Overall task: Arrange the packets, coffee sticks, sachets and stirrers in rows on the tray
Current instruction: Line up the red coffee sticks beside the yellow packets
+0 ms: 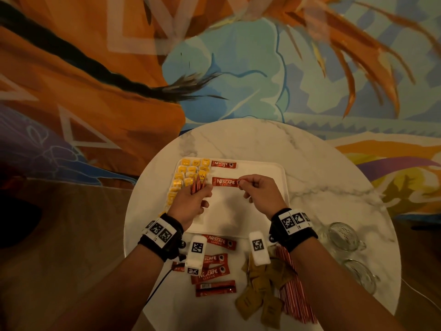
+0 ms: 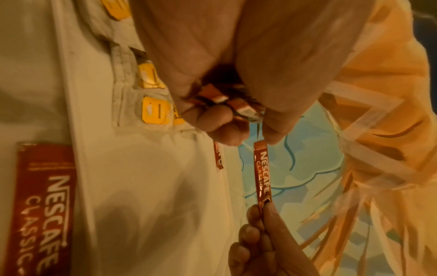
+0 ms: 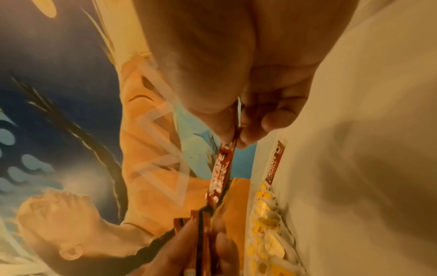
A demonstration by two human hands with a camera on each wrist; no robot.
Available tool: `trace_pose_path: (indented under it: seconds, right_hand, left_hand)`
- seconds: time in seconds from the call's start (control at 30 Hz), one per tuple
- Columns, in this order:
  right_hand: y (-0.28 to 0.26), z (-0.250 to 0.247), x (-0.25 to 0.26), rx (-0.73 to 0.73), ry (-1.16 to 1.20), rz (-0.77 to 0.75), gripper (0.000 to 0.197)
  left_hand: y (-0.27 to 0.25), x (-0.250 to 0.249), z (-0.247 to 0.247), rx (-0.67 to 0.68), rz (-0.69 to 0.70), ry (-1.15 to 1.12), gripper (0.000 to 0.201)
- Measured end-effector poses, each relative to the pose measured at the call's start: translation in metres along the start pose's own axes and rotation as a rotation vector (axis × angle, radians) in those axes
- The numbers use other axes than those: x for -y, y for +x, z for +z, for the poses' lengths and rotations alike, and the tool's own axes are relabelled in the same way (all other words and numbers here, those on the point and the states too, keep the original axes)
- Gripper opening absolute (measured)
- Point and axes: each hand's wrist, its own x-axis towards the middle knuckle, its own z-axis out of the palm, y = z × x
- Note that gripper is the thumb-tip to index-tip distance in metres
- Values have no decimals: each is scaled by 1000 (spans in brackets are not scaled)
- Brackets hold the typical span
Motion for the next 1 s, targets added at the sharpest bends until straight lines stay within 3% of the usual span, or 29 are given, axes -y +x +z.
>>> trace_pose_path:
  seconds: [0.2,0.3,0.5,0.57,0.7,1.0]
  right_hand:
    - [45,5,-10,-117,-97,78,10]
    - [68,15,-12,-125,-165,128,2]
    - [107,34,-25,-111,-414,136,14]
    - [112,38,-23,-103,-461,151,7]
    - [121,40,-23,-99,-553,158,26]
    - [125,39,-25,-133,-637,144,30]
  left_hand:
    - [10,4,-11,16,-126,-147,28]
    - [11,4,-14,47,-137,-183,26]
    - [16,1,-22,24,-134,-167,21]
    - [17,1,-23,-4,-129,-140,16]
    - [19,1,-26,-56,-104,-99,5]
    - [19,10,-28,-49,-110,-53,17]
